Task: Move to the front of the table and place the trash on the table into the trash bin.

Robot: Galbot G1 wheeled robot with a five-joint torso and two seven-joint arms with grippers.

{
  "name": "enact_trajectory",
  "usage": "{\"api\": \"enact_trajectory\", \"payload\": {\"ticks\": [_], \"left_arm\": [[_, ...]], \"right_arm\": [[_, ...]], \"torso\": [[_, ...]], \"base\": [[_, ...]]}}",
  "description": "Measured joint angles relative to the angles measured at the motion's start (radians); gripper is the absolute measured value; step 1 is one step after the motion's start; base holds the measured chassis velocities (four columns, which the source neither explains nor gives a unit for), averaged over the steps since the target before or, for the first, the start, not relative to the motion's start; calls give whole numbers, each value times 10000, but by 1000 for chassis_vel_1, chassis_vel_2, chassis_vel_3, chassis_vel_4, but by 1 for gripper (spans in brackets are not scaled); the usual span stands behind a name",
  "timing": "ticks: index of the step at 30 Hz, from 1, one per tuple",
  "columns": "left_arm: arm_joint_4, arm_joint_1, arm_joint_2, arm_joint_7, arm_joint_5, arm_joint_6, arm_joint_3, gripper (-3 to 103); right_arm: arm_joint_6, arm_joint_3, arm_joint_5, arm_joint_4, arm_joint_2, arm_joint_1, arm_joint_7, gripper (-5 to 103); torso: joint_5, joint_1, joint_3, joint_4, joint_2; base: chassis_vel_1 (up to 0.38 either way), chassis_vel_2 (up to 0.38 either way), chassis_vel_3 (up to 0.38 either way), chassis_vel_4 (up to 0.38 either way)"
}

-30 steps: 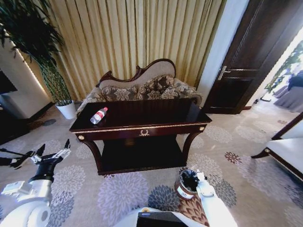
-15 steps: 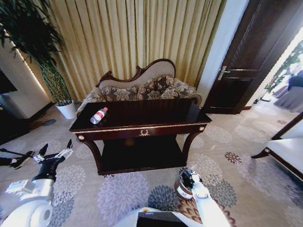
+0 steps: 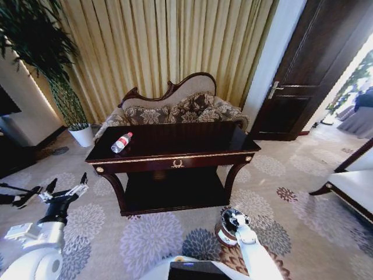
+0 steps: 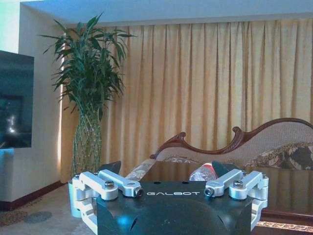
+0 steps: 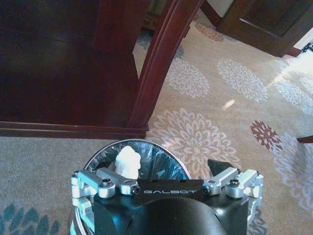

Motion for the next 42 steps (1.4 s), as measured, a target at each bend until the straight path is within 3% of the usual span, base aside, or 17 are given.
{"api": "enact_trajectory", "payload": {"ticks": [9, 22, 42], "left_arm": [[5, 13, -14, 2, -27, -25, -29, 100], [75, -11, 61, -5, -139, -39, -159, 100], [203, -64, 159, -7, -205, -44, -190, 100]], "right_arm": [[137, -40, 37, -83, 14, 185, 0, 100], [283, -33, -28, -1581, 11, 1862, 0, 100], [276, 207, -359, -1914, -450, 1814, 0, 100]], "torso": [[0, 0, 0, 0, 0], [0, 0, 0, 1, 0], [1, 1, 0, -1, 0]], "base": [[0, 0, 0, 0], [0, 0, 0, 0], [0, 0, 0, 0]]}}
